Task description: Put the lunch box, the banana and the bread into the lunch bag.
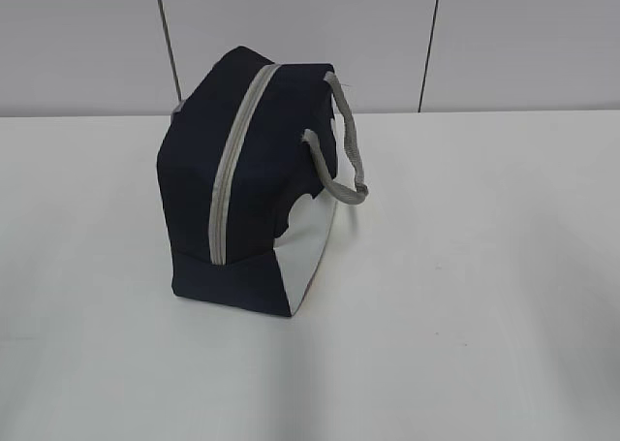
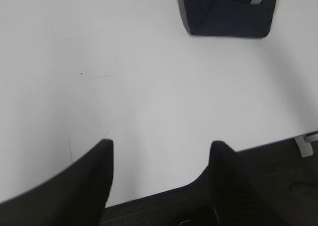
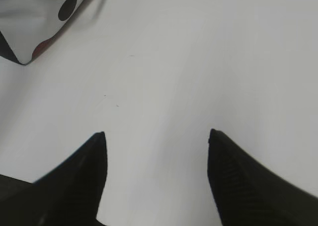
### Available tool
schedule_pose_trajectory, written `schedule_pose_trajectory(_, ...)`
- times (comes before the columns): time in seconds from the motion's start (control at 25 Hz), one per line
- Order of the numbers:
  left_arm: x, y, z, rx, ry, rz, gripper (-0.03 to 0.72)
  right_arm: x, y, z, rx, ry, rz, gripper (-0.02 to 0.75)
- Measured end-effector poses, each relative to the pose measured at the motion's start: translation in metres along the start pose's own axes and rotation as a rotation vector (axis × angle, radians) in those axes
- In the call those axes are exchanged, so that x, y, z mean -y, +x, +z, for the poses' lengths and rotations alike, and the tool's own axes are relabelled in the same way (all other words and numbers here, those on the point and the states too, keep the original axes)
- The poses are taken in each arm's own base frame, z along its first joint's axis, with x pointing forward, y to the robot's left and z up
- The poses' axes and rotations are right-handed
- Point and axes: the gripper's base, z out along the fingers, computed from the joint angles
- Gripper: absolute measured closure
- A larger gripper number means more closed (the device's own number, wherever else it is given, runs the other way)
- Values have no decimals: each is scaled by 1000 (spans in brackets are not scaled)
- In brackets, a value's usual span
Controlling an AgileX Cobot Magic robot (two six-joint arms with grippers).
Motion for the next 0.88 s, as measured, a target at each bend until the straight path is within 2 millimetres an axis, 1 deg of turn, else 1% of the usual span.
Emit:
schedule_pose_trajectory(0.2,0,0,0,0,0,0,265,1,24,-32,52,47,37,265)
schedule_pose_trajectory(0.36,0,0,0,0,0,0,265,-2,44,-49,93,54,49,267)
schedule_pose_trajectory(0.48,0,0,0,0,0,0,265,-5,61,-50,82,53,72,267)
schedule_pose_trajectory(0.6,0,0,0,0,0,0,270,-7,78,-43,62,51,77,267)
schedule_pose_trajectory(0.72,0,0,0,0,0,0,274,-9,87,-40,95,55,79,267)
schedule_pose_trajectory(0.88,0,0,0,0,0,0,274,-9,91,-43,137,59,82,267)
